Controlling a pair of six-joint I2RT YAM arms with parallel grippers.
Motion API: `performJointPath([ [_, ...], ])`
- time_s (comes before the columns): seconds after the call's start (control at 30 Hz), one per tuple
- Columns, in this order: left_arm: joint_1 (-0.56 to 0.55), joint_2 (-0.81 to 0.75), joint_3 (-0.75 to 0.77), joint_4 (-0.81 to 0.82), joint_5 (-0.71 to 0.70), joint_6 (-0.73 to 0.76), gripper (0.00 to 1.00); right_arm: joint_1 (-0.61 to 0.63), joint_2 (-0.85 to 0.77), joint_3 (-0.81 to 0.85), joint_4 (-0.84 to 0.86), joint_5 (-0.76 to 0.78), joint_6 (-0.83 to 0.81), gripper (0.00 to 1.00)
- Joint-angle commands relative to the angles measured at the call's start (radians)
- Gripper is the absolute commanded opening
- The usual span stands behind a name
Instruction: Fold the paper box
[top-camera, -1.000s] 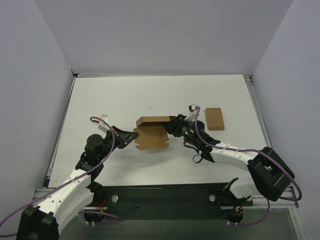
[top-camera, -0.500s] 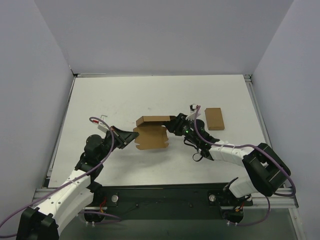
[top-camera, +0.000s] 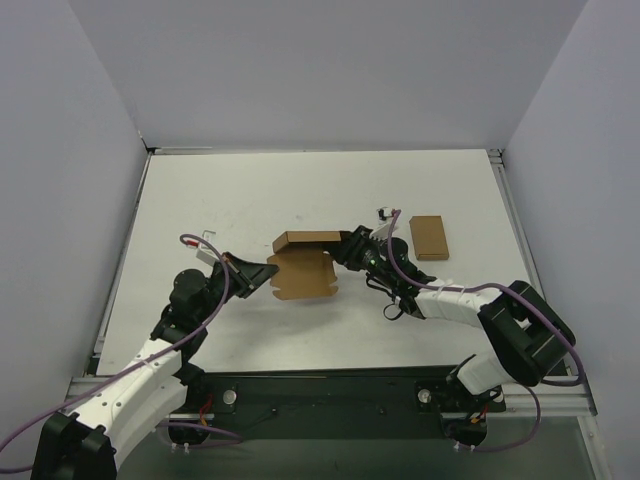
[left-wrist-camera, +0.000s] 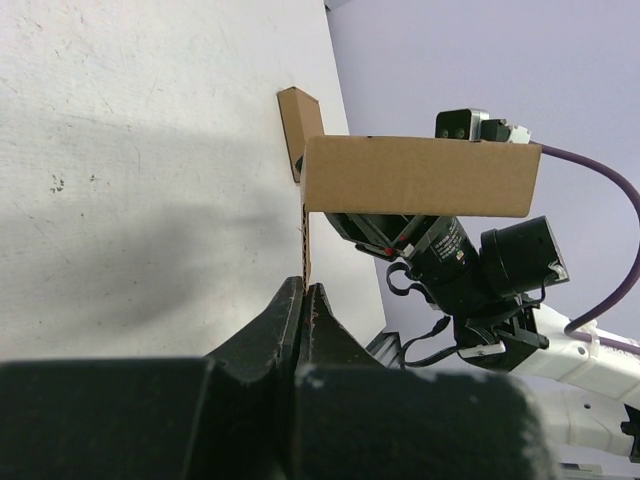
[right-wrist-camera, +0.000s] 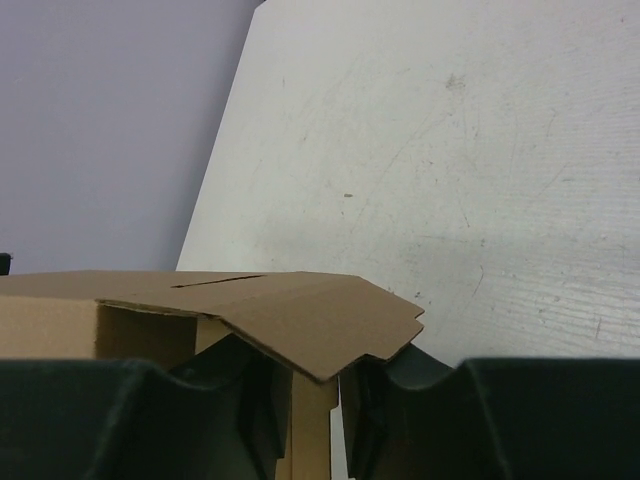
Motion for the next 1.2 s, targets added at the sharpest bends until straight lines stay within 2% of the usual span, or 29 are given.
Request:
performJointPath([
  [0.0, -0.012, 0.008, 0.002, 0.057, -0.004, 0.009, 0.00, 0.013, -0.024, 0.033, 0.078, -0.009, -0.021, 0.21],
  [0.27, -0.058, 0.059, 0.019, 0.041, -0.049, 0.052, 0.00, 0.039, -0.024, 0.045, 0.069, 0.005, -0.043, 0.13],
  [0.7, -0.159, 0.131, 0.021, 0.107, -0.115, 0.041, 0.00, 0.079, -0.030, 0.056, 0.038, 0.051, -0.098, 0.12],
  [0.83, -0.184, 0.149, 0.021, 0.121, -0.132, 0.036, 0.00, 0.108, -0.045, 0.056, -0.008, 0.123, -0.135, 0.13],
  [1.03, -0.193, 0.162, 0.015, 0.142, -0.139, 0.027, 0.00, 0.121, -0.045, 0.053, -0.020, 0.140, -0.144, 0.15],
  [1.1, -0.182, 0.160, -0.004, 0.164, -0.138, 0.004, 0.00, 0.122, -0.053, 0.050, -0.034, 0.180, -0.138, 0.18],
  [1.17, -0.156, 0.143, -0.016, 0.175, -0.126, -0.005, 0.00, 0.116, -0.079, 0.044, -0.073, 0.198, -0.144, 0.27],
])
